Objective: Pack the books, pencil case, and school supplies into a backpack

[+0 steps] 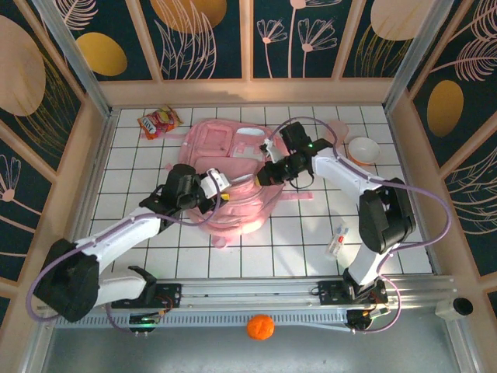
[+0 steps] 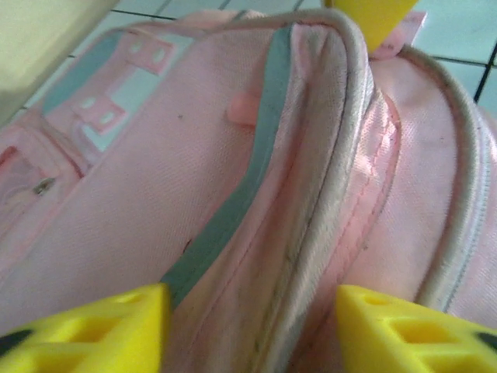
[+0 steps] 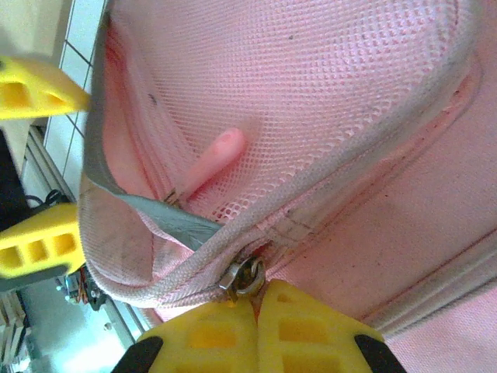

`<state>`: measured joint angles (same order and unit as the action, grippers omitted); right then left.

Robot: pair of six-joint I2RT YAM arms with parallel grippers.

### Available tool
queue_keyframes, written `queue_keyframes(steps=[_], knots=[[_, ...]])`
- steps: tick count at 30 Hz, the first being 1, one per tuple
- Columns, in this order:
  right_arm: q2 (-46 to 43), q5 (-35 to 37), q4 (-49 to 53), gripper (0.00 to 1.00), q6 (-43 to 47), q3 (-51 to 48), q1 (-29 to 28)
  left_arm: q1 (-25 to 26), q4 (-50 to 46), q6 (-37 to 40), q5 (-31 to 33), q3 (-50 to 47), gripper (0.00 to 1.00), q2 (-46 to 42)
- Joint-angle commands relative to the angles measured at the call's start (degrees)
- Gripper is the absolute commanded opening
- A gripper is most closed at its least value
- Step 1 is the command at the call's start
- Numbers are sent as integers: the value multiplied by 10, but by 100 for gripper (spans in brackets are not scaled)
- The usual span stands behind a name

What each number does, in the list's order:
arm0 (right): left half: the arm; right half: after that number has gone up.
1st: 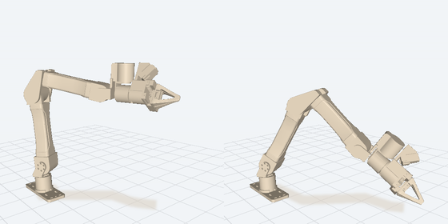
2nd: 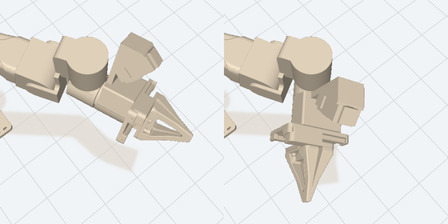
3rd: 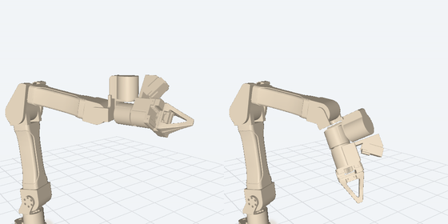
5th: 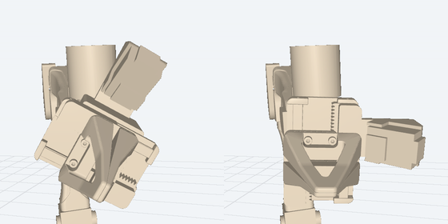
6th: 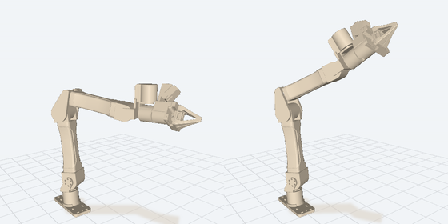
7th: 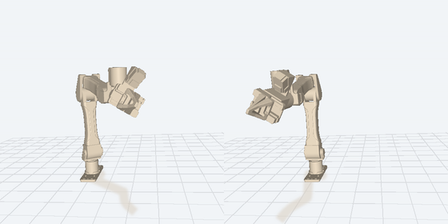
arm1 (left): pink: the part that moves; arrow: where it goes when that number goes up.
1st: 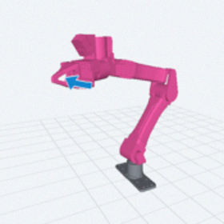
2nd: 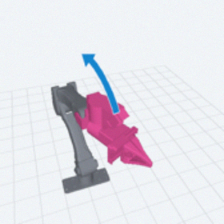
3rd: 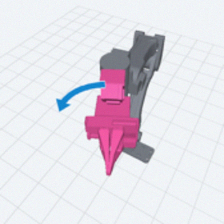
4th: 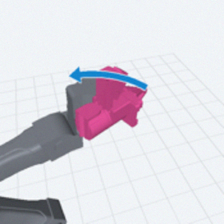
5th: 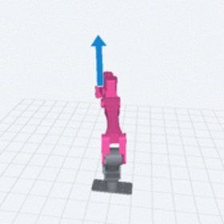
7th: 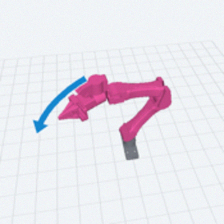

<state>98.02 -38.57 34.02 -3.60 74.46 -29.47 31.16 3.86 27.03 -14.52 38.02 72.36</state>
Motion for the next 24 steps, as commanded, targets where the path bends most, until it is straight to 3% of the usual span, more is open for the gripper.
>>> queue_keyframes(steps=[1, 6, 8, 13, 19, 24], knots=[[-27, -36, -12, 0, -21, -6, -15, 0, 25, -26, -31, 40, 45, 36], [-33, -34, -24, 0, -35, -5, -36, -1, 94, -116, -24, 36, 10, 38], [-38, -31, -28, 0, -47, -1, -47, -1, 106, -139, -13, 37, 2, 41], [-63, -22, -49, 0, -74, -5, -93, -1, 132, -171, 48, 37, 0, 46], [-94, -36, -120, 1, -89, -59, -90, -1, 134, -150, 16, 39, 0, 33], [-105, -124, -209, 27, -106, -130, -23, 0, 140, -128, -14, 17, 0, 15]])
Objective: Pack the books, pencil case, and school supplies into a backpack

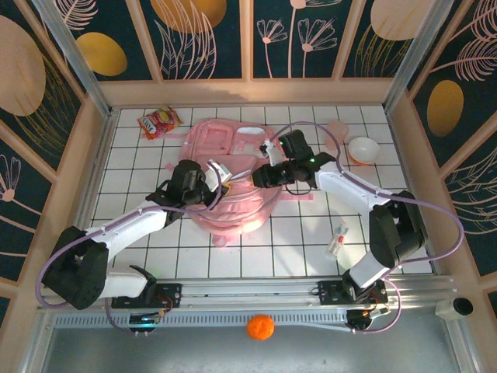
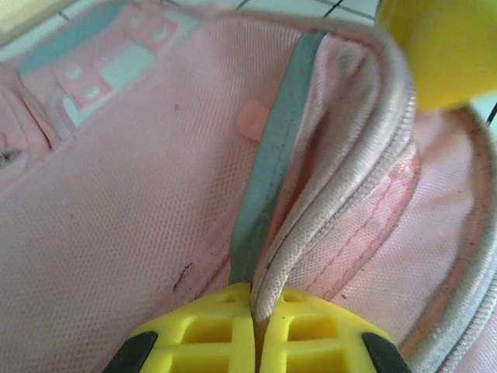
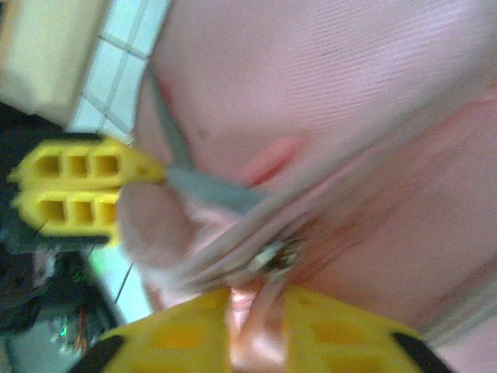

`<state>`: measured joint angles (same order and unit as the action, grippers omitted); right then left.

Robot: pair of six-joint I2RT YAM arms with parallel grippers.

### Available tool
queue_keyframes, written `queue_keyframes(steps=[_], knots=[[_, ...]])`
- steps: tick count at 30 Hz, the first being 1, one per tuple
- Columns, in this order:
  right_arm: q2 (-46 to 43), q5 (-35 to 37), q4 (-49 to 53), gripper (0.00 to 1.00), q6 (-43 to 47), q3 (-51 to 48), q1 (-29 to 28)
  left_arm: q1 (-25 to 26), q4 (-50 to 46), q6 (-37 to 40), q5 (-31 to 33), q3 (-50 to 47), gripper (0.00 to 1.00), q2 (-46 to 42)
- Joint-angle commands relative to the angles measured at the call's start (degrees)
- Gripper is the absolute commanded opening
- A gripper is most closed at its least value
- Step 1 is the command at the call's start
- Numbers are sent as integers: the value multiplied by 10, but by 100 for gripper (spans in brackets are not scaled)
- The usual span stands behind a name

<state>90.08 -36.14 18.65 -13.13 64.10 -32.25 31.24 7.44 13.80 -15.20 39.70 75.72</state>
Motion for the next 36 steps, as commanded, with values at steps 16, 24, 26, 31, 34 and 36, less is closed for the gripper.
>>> queue_keyframes(steps=[16, 24, 26, 31, 34, 36], knots=[[-37, -68, -50, 36, 31, -53, 37, -1, 111, 19, -37, -6, 0, -30], [-160, -53, -113, 48, 112, -152, 106, -2, 132, 18, -97, -22, 0, -36], [-165, -72, -146, 50, 138, -170, 117, -3, 135, 17, -110, -22, 0, -34], [-124, -92, -173, 52, 168, -150, 101, -2, 135, 16, -110, -14, 0, -29], [-96, -84, -165, 52, 196, -131, 78, -2, 137, 17, -112, -11, 0, -28], [-77, -100, -171, 52, 197, -123, 75, -3, 138, 14, -116, -9, 0, -27]])
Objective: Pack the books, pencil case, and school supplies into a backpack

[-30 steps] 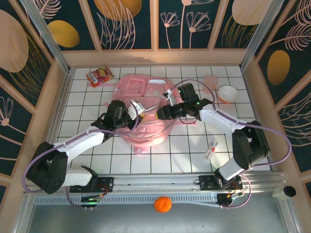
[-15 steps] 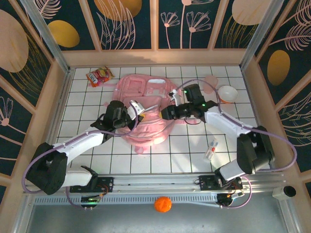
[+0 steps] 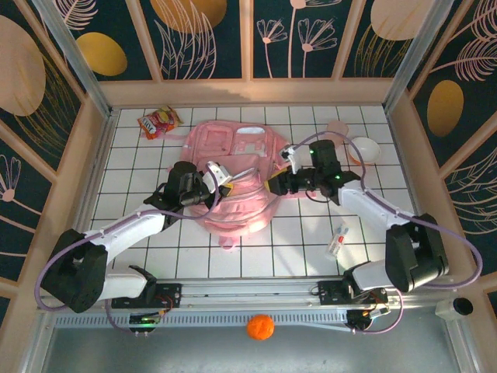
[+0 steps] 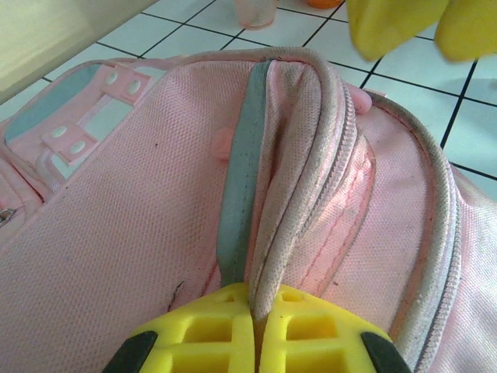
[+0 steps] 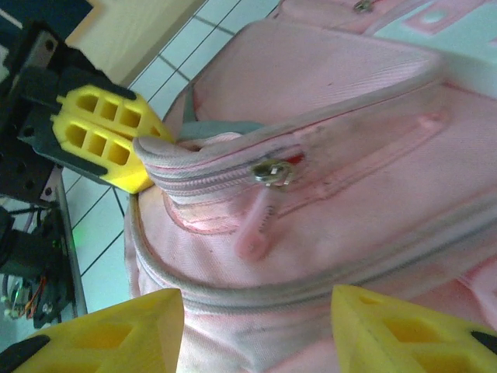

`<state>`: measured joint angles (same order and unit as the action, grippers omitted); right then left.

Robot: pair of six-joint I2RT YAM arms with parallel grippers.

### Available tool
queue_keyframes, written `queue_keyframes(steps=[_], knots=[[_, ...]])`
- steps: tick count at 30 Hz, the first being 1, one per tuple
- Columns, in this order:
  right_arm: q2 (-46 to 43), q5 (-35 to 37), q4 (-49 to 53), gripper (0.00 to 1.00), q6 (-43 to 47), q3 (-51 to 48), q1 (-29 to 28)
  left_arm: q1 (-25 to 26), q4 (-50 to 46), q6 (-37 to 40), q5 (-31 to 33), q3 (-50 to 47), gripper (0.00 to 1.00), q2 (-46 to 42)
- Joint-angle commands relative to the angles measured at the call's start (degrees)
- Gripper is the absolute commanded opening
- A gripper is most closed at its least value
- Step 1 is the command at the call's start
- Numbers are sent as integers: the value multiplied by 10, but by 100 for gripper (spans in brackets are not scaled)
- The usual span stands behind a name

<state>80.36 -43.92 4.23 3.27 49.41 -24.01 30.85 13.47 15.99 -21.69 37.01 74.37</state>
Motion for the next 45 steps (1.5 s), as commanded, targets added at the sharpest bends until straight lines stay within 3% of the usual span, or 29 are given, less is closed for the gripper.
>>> queue_keyframes(steps=[1, 7, 22, 26, 30, 34, 36, 45], knots=[[32, -27, -33, 52, 31, 27, -9, 1, 80, -9, -52, 18, 0, -13], [70, -71, -53, 48, 32, 41, -21, 1, 89, -12, -57, 17, 0, -11], [101, -64, -123, 38, 0, 49, -26, 1, 84, 2, -83, 21, 0, -12], [105, -66, -127, 18, -14, 56, -26, 2, 80, -4, -61, 24, 0, -12], [84, -54, -86, 1, -28, 57, -31, 2, 79, -45, 34, 30, 0, -11], [49, -35, -41, 0, -48, 57, -57, 2, 85, -81, 128, 32, 0, -12], [37, -26, -23, 0, -57, 61, -70, 2, 84, -87, 145, 35, 0, -8], [42, -14, -65, 0, -166, 73, -132, 4, 108, -102, 97, 44, 0, 2]])
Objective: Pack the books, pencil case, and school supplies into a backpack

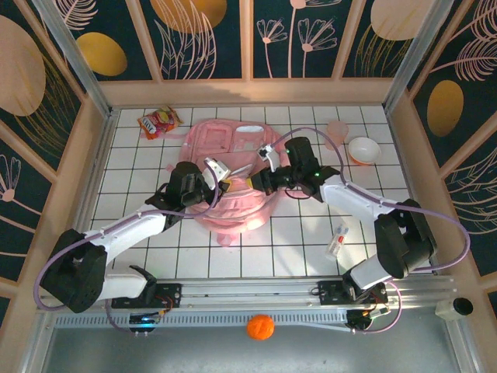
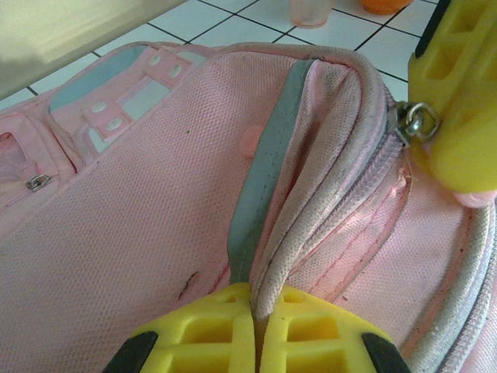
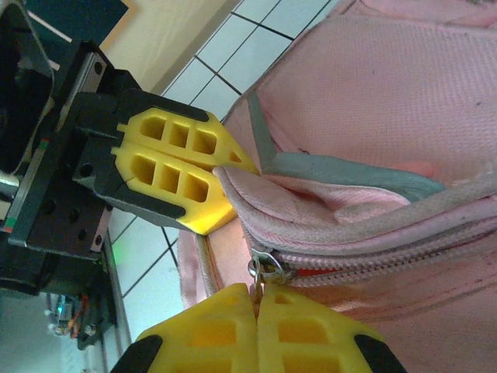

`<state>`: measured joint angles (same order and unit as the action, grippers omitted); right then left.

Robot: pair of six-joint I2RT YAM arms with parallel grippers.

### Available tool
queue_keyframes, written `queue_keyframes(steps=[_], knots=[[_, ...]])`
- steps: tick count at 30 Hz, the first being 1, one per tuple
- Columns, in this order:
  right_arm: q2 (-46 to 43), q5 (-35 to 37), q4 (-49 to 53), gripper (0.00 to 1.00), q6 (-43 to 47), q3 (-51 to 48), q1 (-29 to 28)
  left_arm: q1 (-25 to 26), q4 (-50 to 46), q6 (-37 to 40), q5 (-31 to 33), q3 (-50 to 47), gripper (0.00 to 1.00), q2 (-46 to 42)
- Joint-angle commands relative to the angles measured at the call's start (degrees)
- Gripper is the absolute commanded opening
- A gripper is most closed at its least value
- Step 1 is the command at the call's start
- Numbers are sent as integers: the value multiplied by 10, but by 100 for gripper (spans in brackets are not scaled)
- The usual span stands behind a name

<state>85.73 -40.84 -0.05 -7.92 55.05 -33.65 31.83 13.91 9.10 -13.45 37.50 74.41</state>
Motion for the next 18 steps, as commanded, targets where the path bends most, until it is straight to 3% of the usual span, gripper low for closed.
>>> queue_keyframes(steps=[1, 6, 9, 11, 14, 18], knots=[[-9, -41, -28, 0, -65, 19, -43, -5, 105, -34, 5, 41, 0, 3], [14, 12, -3, 0, -91, 35, -63, -5, 93, -55, -23, 60, 3, 5], [2, 59, 26, 0, -82, 20, -37, -6, 29, -59, -21, 86, 49, -8], [-6, 40, 19, 0, -86, 3, -8, -7, -35, -25, -25, 105, 65, -21], [-8, 20, 31, 0, -66, -1, 17, -32, -150, 65, -20, 141, 75, -29], [0, 11, 62, 0, -35, 22, 20, -107, -253, 171, -89, 168, 82, -20]])
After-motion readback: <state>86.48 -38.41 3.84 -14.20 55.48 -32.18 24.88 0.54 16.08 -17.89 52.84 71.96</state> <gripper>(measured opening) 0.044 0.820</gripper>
